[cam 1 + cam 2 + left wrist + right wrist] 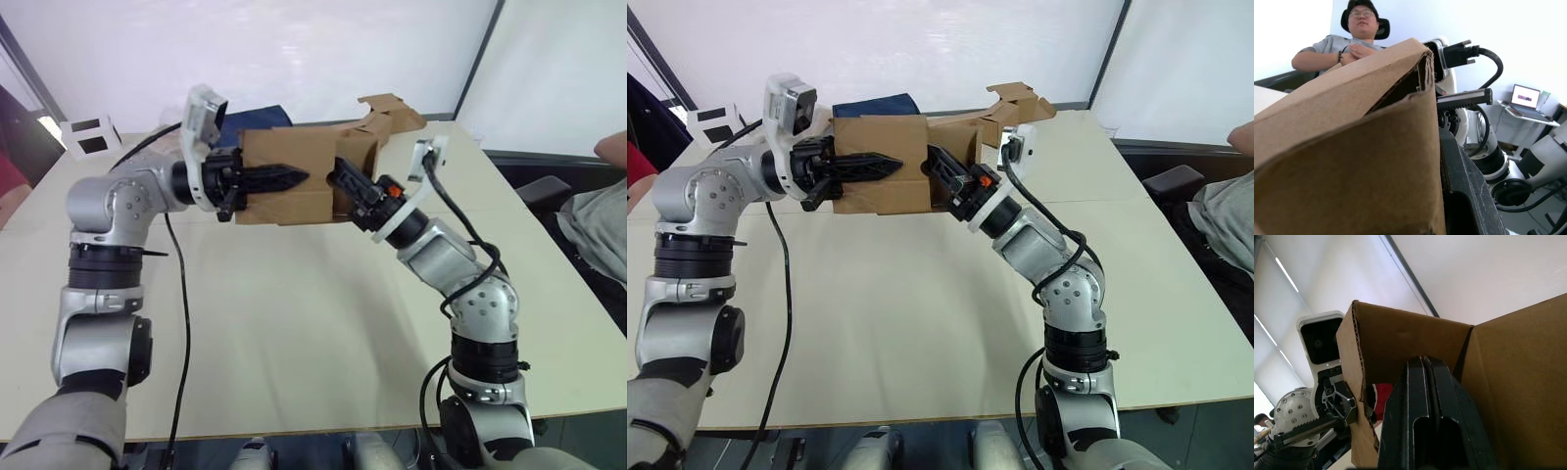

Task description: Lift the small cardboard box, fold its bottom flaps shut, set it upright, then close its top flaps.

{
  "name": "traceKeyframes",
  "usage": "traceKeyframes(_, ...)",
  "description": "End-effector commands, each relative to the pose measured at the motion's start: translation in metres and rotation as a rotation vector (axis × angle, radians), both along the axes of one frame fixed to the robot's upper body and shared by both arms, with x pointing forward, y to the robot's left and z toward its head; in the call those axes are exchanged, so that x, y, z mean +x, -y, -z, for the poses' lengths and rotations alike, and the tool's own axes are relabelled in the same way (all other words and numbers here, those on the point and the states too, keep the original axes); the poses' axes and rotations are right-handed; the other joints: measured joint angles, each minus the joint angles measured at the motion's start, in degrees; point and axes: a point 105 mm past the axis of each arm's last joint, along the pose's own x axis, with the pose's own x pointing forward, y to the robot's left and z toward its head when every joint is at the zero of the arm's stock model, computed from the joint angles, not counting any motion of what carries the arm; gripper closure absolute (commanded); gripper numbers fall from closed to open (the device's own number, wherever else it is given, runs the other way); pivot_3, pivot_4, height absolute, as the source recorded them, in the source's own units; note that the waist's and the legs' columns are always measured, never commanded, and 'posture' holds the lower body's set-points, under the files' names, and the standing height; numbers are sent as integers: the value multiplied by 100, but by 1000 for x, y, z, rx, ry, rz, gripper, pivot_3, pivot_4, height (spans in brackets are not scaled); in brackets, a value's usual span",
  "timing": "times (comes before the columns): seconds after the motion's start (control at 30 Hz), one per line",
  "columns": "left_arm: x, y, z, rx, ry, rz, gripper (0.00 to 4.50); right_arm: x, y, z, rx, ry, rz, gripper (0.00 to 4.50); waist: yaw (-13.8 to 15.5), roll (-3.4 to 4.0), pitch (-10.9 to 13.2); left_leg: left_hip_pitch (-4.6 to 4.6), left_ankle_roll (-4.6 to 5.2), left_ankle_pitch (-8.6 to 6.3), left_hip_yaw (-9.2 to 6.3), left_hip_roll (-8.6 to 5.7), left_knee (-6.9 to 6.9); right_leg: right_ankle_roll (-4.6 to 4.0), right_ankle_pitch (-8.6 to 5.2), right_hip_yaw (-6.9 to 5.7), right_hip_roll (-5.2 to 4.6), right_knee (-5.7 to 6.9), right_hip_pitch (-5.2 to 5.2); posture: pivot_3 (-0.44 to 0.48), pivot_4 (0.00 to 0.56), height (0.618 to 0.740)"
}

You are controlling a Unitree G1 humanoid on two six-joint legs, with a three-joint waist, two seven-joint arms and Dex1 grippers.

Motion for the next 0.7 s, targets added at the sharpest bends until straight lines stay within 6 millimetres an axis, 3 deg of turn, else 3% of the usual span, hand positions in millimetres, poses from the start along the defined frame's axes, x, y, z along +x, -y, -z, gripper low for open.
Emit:
traceKeyframes(0.03,-5,2,-8,-2,54,13,4500,-14,-6,-9,-25,90,-35,4480,-1,0,0,0,0,0,0,0,0,0,0,0,0,0,0,0,150,740)
traceKeyframes(0.27,0,2,-4,24,86,-24,4500,-14,2,-11,-64,124,-21,4480,5,0,0,0,0,0,0,0,0,0,0,0,0,-1,0,0,150,740)
traceKeyframes(0.57,3,-1,-11,6,109,-45,4500,-20,72,-19,-28,152,64,4480,17,0,0,-3,15,-8,1,-1,0,0,0,-1,-2,-5,1,0,150,740)
traceKeyframes(0.63,4,-1,-11,5,111,-46,4500,-24,78,-10,-59,122,43,4480,10,0,0,-3,16,-9,1,-1,0,0,0,-1,-1,-4,1,0,150,740)
traceKeyframes(0.7,4,-1,-12,4,115,-43,4500,-32,75,14,-169,71,-15,4480,13,0,0,-2,16,-9,2,0,-2,0,0,0,1,-5,1,0,150,740)
